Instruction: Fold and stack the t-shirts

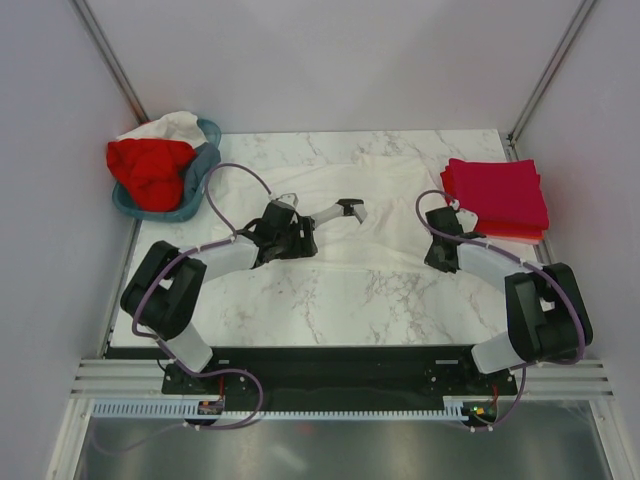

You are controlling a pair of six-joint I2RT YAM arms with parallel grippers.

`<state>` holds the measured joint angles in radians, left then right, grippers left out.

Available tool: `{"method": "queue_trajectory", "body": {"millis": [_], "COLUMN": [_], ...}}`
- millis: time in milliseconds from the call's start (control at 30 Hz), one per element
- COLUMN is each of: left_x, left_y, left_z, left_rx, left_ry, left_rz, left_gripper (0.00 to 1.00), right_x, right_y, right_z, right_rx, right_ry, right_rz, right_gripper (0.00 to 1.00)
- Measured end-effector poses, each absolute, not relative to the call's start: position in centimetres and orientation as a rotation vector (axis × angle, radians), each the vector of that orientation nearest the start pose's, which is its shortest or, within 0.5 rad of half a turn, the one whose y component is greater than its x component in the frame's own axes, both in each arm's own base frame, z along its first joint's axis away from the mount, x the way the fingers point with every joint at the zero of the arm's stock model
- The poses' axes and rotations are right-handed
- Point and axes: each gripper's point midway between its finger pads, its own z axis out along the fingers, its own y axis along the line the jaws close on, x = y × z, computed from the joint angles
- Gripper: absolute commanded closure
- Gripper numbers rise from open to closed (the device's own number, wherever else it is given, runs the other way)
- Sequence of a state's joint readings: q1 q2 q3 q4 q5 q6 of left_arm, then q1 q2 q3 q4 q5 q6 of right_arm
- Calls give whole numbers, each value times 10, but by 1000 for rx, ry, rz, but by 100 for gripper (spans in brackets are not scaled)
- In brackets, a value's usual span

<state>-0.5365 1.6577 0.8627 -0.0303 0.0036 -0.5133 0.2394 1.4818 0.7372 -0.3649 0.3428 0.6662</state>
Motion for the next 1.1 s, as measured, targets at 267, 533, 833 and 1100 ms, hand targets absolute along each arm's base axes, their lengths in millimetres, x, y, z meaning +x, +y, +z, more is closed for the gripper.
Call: {"method": "queue_trajectory", "body": {"millis": [267,533,833,1100], "left_x": [332,320,315,303], "left_y": [-221,-221,-183,-59], "left_z": [35,66,143,68], "left_rx": [29,54,-106,-723], "left_ry": [2460,2378,2127,2190], "left_rz": [-479,-520,-495,-356], "left_gripper": [21,15,27,58], "right_x": [302,304,300,264], "right_y": [15,15,17,16], "right_z": [18,45,87,62], "right_rx": [740,721,728,890], "right_ry": [2469,2404,2244,2212], "right_rz": [-166,-122,2,70], "right_gripper": [100,82,73,82]}}
